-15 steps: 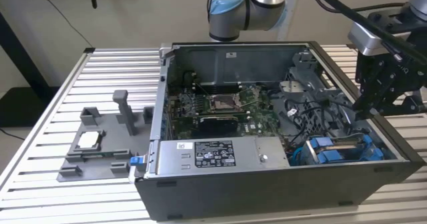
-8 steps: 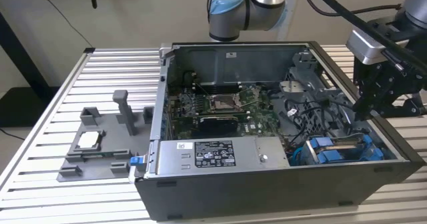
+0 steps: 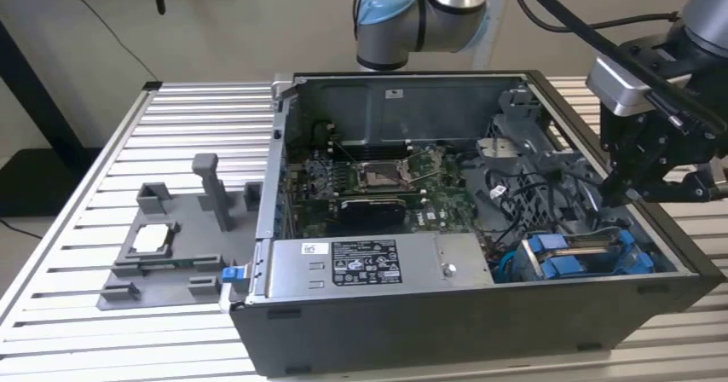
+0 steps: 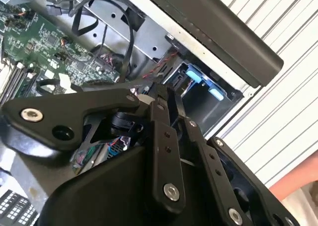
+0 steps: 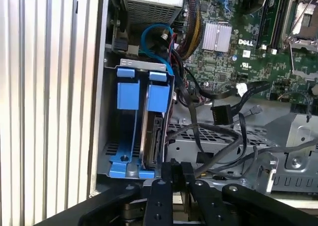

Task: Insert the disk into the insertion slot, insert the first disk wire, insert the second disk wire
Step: 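Insert the first disk wire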

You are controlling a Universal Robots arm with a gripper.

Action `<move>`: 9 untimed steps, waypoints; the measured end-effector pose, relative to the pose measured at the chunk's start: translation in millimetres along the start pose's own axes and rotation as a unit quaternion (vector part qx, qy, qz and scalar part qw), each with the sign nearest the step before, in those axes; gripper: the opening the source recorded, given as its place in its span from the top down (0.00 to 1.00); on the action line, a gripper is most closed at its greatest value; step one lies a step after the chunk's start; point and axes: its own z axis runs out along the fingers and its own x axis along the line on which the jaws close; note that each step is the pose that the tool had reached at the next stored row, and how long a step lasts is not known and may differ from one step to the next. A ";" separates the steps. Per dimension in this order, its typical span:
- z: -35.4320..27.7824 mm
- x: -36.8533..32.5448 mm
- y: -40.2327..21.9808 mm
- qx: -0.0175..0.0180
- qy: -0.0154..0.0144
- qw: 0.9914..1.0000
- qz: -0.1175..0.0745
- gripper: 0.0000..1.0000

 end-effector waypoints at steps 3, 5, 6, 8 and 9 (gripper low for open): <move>0.9 0.7 -6.5 -0.005 0.016 1.000 -0.001 0.81; 1.2 1.0 -9.7 -0.010 0.030 1.000 -0.002 0.81; 1.3 1.2 -10.9 -0.012 0.037 0.999 -0.003 0.81; 1.9 1.4 -12.3 -0.014 0.045 0.999 -0.003 0.81; 2.1 1.5 -12.8 -0.014 0.045 0.999 -0.002 0.81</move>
